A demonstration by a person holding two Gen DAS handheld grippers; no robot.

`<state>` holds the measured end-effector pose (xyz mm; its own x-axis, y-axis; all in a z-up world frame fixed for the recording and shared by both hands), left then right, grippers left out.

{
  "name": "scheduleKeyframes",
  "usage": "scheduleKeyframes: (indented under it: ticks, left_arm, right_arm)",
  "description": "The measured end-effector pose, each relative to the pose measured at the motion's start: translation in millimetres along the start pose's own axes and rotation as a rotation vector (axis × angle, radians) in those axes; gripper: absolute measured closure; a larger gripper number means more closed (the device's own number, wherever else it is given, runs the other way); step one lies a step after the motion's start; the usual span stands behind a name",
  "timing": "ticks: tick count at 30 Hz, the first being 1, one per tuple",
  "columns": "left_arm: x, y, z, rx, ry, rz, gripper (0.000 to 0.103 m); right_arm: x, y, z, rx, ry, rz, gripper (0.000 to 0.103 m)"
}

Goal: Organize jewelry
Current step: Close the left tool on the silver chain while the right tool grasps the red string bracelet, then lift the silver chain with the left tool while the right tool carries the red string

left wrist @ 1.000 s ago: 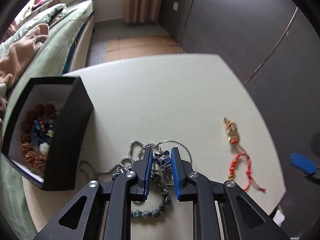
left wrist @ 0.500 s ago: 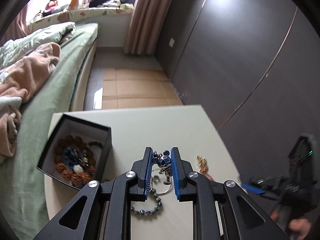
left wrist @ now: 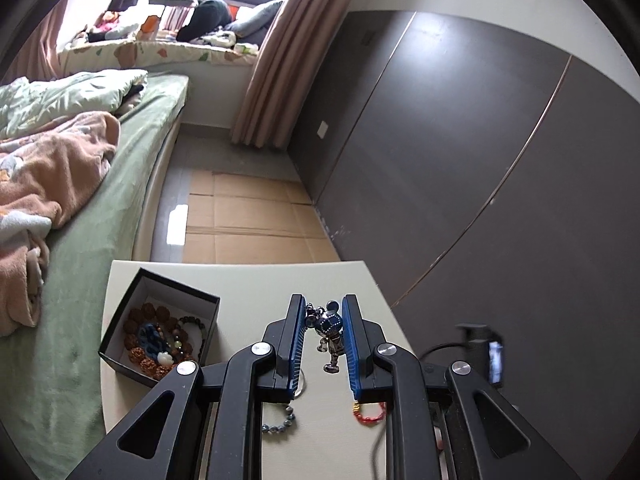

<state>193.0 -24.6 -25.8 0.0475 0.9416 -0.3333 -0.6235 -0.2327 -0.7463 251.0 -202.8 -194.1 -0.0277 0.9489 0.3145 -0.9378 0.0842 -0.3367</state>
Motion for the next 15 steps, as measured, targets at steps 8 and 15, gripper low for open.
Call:
scheduleKeyframes:
  ticks: [8, 15]
  left_arm:
    - [2.8, -11.7, 19.5, -0.045, 0.022, 0.022, 0.084]
    - [-0.9, -30.2, 45.7, -0.099, 0.027, 0.026, 0.084]
  right_arm:
    - [2.4, 2.6, -14.5, -0.017, 0.183, 0.140, 0.099]
    - [17.7, -6.9, 29.2, -0.116, 0.067, 0.118, 0.099]
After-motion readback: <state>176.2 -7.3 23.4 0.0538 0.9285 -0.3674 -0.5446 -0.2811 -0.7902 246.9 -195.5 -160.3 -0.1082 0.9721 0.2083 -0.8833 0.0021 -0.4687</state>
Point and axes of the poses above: each gripper's, at about its wrist camera, not at the fingertips, and z roughly against the way its jaws point, x to its left, y to its underside, the point moved 9 cm from there along -z, roughly the way its jaws point, and after that the axes turned 6 degrees about -z, right-handed, at the moved point
